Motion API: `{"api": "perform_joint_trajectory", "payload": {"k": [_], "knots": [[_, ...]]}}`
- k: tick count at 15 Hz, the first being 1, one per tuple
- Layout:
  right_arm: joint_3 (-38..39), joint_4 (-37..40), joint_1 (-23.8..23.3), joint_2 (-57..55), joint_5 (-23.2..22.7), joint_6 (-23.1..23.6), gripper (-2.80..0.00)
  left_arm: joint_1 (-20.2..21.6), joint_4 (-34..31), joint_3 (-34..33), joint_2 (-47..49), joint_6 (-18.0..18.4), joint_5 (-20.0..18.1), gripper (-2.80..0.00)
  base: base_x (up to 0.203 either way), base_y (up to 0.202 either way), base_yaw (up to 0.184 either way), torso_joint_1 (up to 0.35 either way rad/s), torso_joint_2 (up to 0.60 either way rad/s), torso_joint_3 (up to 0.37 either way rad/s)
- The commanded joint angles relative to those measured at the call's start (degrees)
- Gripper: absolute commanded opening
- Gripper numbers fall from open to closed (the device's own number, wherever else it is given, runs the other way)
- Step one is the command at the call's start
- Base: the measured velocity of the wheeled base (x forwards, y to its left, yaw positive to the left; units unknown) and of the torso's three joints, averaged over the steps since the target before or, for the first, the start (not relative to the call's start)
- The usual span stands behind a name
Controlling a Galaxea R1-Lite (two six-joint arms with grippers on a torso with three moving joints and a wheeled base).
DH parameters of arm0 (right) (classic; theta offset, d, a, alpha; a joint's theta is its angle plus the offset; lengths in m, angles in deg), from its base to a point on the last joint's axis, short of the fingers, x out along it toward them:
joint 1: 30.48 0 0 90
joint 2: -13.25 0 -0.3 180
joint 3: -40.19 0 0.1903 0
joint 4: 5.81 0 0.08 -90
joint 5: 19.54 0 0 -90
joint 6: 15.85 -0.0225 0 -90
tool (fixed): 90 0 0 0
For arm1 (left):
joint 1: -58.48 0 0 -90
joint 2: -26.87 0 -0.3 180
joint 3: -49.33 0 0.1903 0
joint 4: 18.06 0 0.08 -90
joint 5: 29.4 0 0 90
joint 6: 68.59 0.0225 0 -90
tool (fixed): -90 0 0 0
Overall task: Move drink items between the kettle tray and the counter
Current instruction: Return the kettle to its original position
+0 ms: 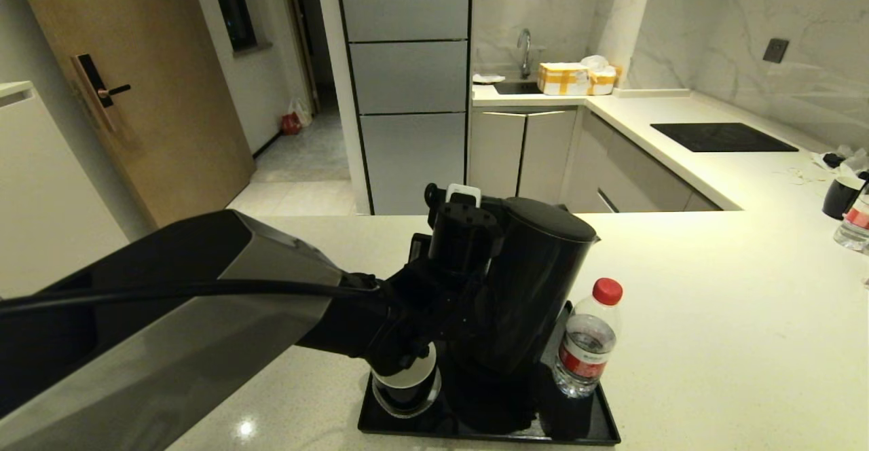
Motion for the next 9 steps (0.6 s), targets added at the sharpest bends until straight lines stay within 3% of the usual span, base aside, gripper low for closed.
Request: {"api": "perform_joint_trajectory", "payload": {"k": [1,9], "knots": [[0.09,0.02,-0.02,-0.07,-0.02,0.03,-2.8,-0.34,0.39,-1.04,0.42,-0.23,0.3,-2.8,0.0,0.0,0.0,0.0,0.0,0.0],[0.09,0.02,0.07,-0.07,-0.02,0.03,-2.8,-0.54,1.06,-3.93,0.62,-0.48,0.27,-2.8,0.0,0.0,0.0,0.0,0.0,0.0]]}}
